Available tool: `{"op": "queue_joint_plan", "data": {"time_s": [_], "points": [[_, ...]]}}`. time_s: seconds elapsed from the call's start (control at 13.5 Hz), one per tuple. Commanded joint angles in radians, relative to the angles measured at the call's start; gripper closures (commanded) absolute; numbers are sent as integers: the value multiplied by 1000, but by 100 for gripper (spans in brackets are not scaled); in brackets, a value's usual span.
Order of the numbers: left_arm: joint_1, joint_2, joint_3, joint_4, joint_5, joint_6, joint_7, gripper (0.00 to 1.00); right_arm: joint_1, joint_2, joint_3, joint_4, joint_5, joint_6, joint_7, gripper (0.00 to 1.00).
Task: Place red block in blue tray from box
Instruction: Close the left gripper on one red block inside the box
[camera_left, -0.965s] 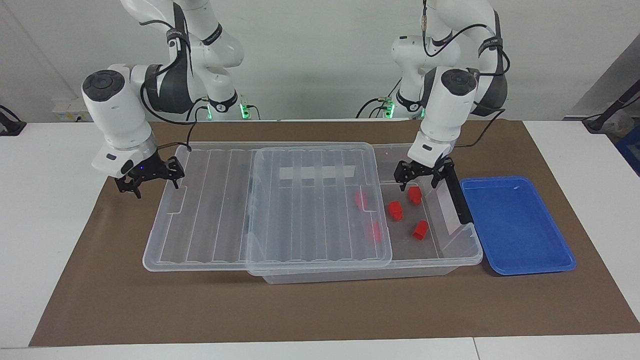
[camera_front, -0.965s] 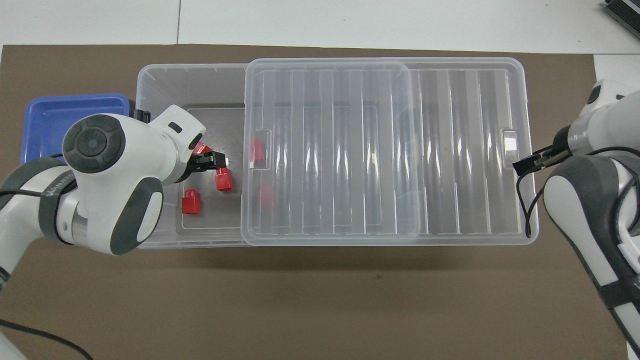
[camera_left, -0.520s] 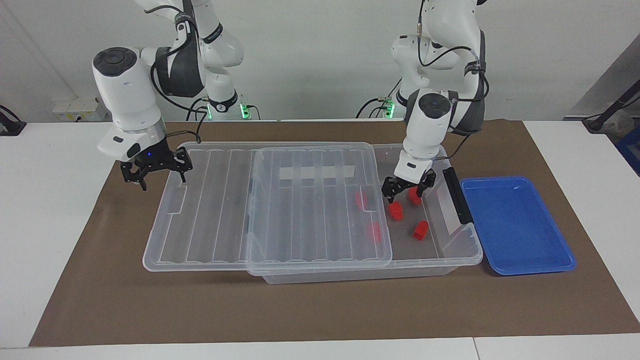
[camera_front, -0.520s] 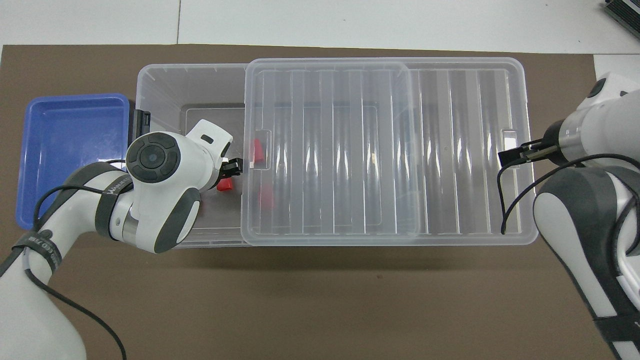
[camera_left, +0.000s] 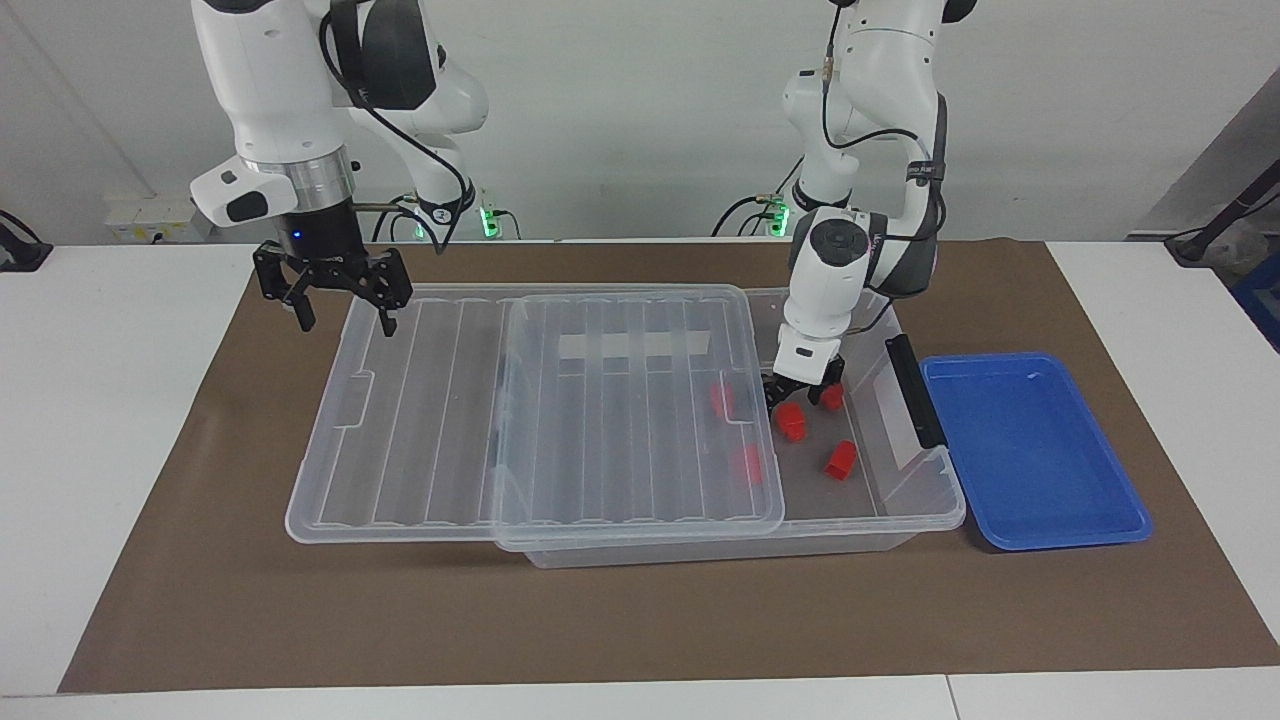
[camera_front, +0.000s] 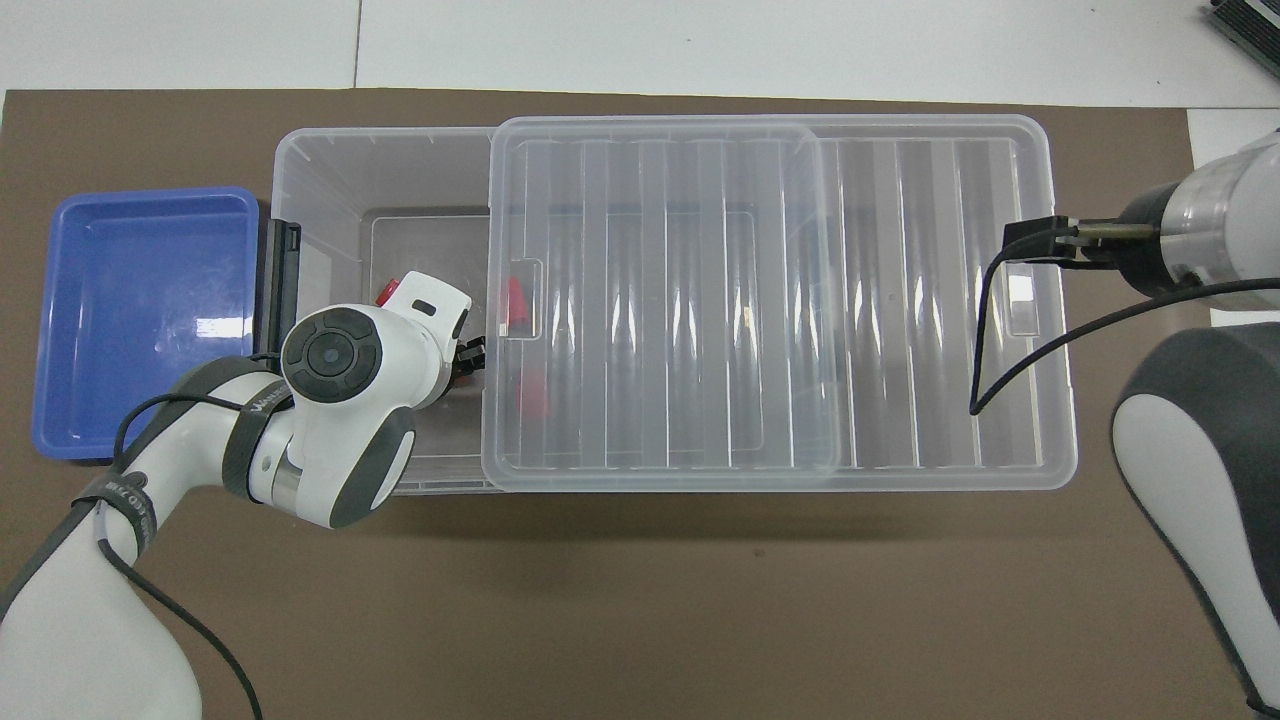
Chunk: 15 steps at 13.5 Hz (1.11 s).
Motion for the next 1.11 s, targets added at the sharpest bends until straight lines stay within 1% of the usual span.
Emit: {"op": "queue_joint_plan", "data": {"time_s": [0.0, 0.15, 0.22, 0.3, 0.45, 0.59, 0.67, 0.74, 0.82, 0.89, 0.97, 1.04], "points": [[-19, -14, 16, -30, 22, 37, -30, 5, -9, 11, 7, 72, 23, -157, 21, 0], [-21, -8, 16, -30, 22, 41, -30, 10, -11, -27, 6, 35, 25, -246, 17, 0], [-21, -8, 16, -30, 22, 47, -28, 11, -11, -43, 6, 8, 25, -254, 13, 0], [-21, -4, 16, -30, 23, 55, -25, 12, -12, -44, 4, 4, 31, -245, 10, 0], [-27, 12, 17, -27, 23, 73, -22, 13, -12, -32, 4, 24, 78, -236, 11, 0], [-27, 15, 17, -29, 25, 84, -19, 16, -11, -18, 6, 44, 80, -236, 10, 0], [-27, 22, 17, -26, 25, 87, -19, 26, -11, -18, 6, 44, 83, -245, 8, 0], [-27, 24, 17, -24, 31, 94, -19, 39, -12, -26, 6, 37, 85, -248, 7, 0], [-27, 25, 17, -23, 31, 94, -18, 56, -12, -29, 4, 28, 85, -245, -8, 0], [-27, 26, 17, -21, 34, 92, -13, 71, -12, -29, 4, 26, 78, -235, -48, 0], [-27, 26, 17, -20, 44, 86, -6, 83, -12, -29, 4, 26, 68, -235, -70, 0], [-27, 24, 17, -16, 58, 74, -4, 93, -16, -29, 4, 24, 71, -239, -70, 0]]}}
